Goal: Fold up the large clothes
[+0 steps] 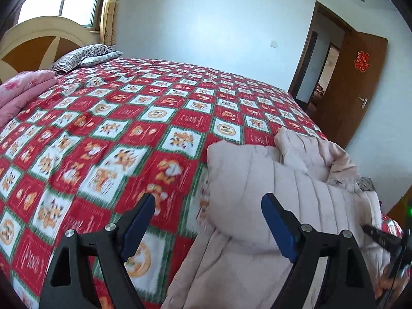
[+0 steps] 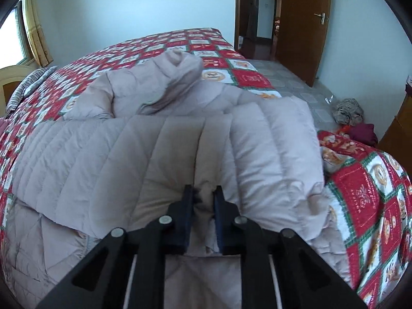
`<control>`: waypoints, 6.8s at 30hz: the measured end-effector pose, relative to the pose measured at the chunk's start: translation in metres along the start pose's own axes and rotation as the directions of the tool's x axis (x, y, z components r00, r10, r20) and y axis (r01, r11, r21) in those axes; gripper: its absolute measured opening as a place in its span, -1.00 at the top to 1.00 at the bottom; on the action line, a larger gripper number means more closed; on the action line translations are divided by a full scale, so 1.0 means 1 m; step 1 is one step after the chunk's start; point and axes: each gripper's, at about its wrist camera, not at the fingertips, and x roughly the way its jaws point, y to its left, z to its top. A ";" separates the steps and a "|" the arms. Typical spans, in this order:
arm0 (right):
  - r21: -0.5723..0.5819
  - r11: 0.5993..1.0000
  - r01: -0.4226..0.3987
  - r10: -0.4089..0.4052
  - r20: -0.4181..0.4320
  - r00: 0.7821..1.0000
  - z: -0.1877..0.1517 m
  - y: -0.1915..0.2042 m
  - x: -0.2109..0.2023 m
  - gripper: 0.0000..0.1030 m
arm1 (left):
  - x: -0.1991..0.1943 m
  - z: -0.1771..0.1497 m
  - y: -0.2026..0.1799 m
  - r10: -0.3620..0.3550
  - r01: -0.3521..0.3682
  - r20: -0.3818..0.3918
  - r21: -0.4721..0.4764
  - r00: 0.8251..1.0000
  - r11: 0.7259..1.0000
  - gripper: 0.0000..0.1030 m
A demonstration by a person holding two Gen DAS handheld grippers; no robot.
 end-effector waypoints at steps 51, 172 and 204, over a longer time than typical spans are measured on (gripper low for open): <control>-0.011 0.991 -0.137 0.135 -0.085 0.987 0.101 -0.063 0.079 0.78 | 0.183 0.091 -0.133 -0.345 0.360 -0.276 0.004 0.897 0.933 0.86; 0.057 0.946 -0.320 0.322 -0.018 0.947 -0.256 -0.104 -0.207 -0.52 | -0.141 -0.191 0.095 -0.425 0.449 -0.204 0.093 0.882 0.889 -0.54; 0.032 0.854 -0.519 0.504 0.196 0.841 -0.244 -0.105 -0.293 0.70 | -0.204 -0.171 0.080 -0.739 0.738 -0.062 -0.051 0.671 0.673 0.81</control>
